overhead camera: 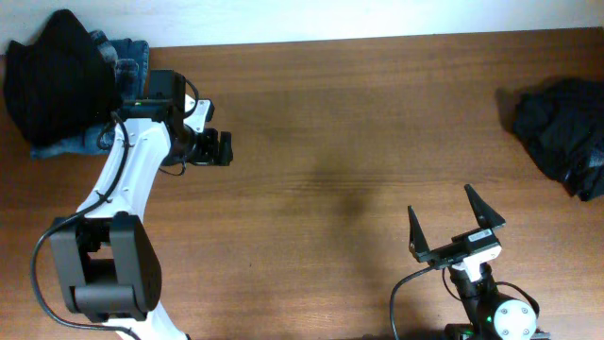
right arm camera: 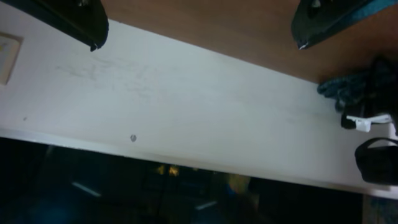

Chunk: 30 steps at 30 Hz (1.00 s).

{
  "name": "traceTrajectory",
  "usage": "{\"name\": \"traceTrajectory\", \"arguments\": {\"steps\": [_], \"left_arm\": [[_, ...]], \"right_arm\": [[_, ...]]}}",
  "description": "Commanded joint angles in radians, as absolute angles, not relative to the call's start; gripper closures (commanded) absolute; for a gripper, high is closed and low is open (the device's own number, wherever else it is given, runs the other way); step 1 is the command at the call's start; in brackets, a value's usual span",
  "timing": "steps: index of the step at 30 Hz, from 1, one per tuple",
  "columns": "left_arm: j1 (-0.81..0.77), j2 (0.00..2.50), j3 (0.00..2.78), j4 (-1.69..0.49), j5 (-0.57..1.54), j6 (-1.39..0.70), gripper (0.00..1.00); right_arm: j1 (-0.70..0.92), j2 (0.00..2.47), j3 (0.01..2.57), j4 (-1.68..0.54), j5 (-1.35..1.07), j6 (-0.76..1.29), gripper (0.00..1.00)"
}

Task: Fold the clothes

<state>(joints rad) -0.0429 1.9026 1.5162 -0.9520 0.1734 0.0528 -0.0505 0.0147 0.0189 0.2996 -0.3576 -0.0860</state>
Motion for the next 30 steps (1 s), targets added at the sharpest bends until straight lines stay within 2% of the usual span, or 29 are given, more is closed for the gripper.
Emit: {"name": "traceTrajectory", "arguments": {"steps": [1, 7, 21, 30], "left_arm": [[-0.043, 1.908, 1.514, -0.951, 0.187, 0.053, 0.01], [-0.043, 1.908, 1.514, -0.951, 0.187, 0.053, 0.01], [-0.043, 1.908, 1.514, -0.951, 0.187, 0.053, 0.01], [-0.043, 1.908, 1.514, -0.951, 0.187, 0.053, 0.01]], "right_arm": [[-0.04, 0.004, 0.006, 0.327, -0.334, -0.061, 0.01], [-0.04, 0.004, 0.006, 0.311, -0.25, 0.035, 0.01], [-0.041, 0.004, 0.006, -0.07, -0.106, 0.038, 0.01], [-0.04, 0.004, 0.006, -0.072, -0.093, 0.031, 0.01]]}}
